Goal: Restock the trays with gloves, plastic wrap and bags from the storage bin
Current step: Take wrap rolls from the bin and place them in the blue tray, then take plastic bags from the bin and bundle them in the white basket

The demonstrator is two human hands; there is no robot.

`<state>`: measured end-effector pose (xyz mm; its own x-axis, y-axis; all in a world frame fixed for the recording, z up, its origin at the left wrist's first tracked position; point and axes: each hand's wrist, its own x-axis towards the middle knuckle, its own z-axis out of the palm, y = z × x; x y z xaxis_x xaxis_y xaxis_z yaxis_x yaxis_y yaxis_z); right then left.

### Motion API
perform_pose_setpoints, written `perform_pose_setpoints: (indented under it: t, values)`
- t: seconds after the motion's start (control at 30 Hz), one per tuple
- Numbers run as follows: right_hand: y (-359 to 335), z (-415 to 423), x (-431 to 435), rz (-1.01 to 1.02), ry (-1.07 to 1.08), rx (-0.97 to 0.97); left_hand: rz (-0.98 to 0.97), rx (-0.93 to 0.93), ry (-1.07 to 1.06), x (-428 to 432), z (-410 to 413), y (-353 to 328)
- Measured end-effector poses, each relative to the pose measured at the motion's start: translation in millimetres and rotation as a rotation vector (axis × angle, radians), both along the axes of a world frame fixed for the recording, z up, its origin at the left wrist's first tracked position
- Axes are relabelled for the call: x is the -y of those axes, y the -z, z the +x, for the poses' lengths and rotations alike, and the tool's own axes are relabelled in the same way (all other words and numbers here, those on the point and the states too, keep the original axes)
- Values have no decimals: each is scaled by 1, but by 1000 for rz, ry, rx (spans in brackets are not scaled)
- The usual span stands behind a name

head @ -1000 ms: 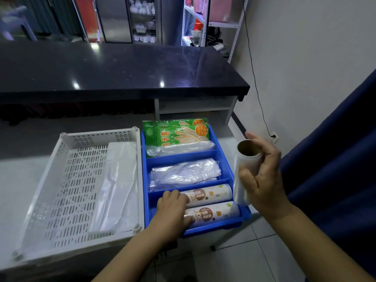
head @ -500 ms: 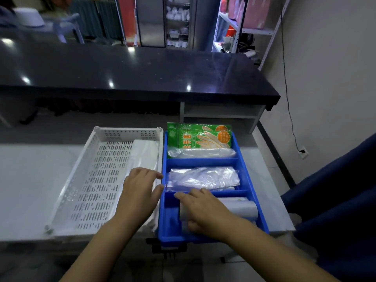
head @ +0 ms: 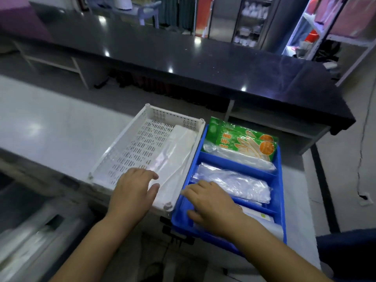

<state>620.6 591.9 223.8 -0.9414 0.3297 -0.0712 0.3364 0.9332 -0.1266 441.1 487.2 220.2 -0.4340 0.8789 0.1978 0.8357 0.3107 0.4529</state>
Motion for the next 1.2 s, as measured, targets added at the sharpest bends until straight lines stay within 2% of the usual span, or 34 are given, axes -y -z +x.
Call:
perform_pose_setpoints:
  t: [0.13, 0.27, 0.43, 0.63, 0.9, 1.03, 1.2]
  values:
    - [-7, -50, 11, 103, -180, -12, -29, -24, -208, 57, -24, 5]
    - [-4, -106, 50, 90, -357, -38, -41, 4, -428, 122, -52, 9]
    - [-4, -158, 99, 119, -477, -42, -50, 29, -611, 188, -92, 17]
    - [15, -245, 159, 44, -557, 50, -83, 21, -815, 284, -169, 24]
    - [64, -358, 239, 3, -558, 195, -150, 124, -924, 398, -274, 55]
    - [80, -393, 256, -20, -534, 238, -161, 178, -937, 423, -304, 64]
    - [111, -436, 260, -155, -480, 267, -206, 238, -949, 434, -327, 90]
